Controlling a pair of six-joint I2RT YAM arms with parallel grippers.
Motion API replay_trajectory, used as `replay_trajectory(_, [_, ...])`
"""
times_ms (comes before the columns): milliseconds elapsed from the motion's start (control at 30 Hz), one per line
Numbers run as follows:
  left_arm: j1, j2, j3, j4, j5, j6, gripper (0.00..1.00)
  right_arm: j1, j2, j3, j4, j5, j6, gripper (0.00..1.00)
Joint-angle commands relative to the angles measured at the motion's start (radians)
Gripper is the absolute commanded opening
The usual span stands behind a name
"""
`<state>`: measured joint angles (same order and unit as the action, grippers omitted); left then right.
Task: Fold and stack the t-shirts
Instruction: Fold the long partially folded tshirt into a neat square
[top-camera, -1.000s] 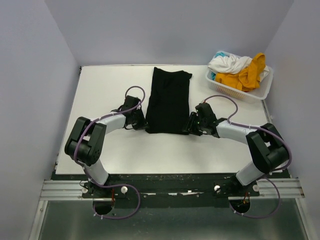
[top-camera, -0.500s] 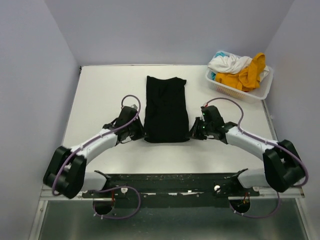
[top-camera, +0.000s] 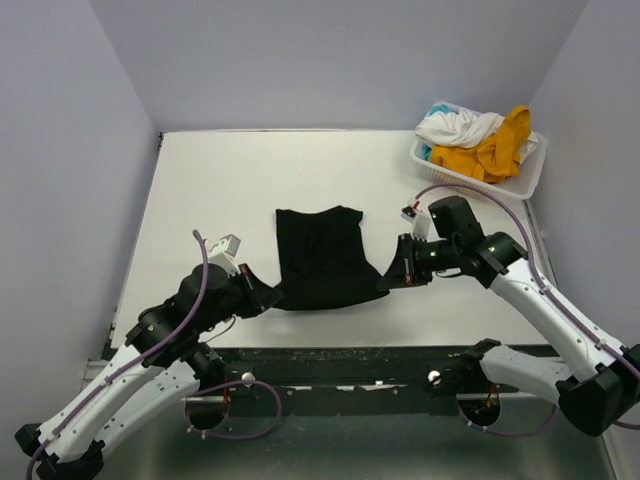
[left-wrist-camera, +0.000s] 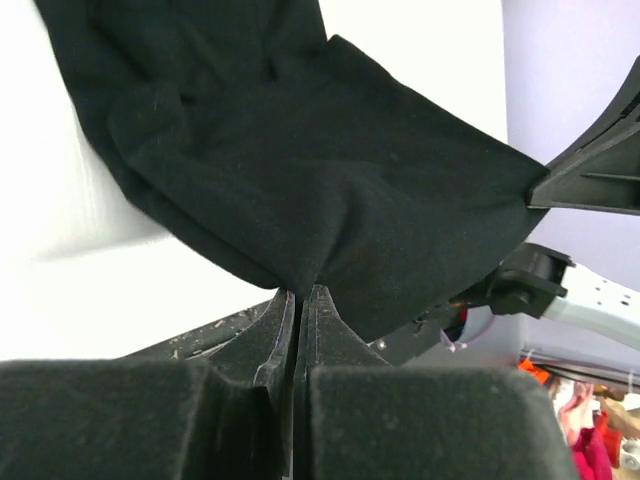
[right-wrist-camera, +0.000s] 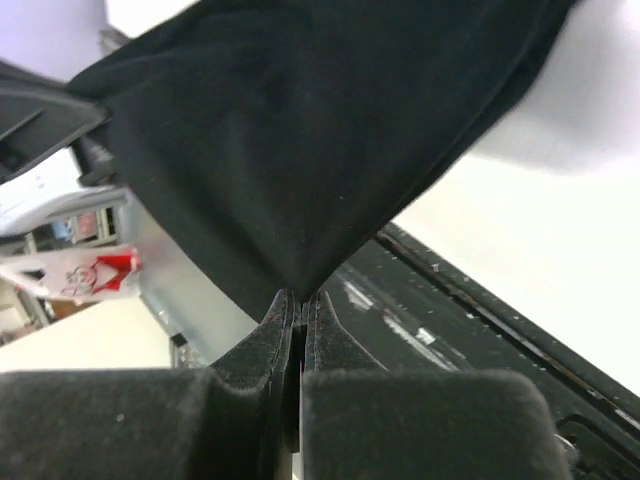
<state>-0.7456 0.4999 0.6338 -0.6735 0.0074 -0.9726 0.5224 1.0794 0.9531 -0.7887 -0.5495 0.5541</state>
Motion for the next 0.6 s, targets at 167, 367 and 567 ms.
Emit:
replay_trajectory(167, [-0.011,-0.08,0.036,-0.035,-0.048,-0.011,0.0,0.002,-0.011,0.11,-0.029,-0.146,0.008,0.01])
replay_trajectory(367, [-0.011,-0.017,0.05,0.054,-0.167,-0.031,0.0,0.002,0.041,0.133,0.046,0.019,0.037,0.01])
replay_trajectory(567, [0.026,0.165,0.127,0.152,-0.268,0.043,0.0,0.0,0.128,0.186,0.115,0.179,0.028,0.01])
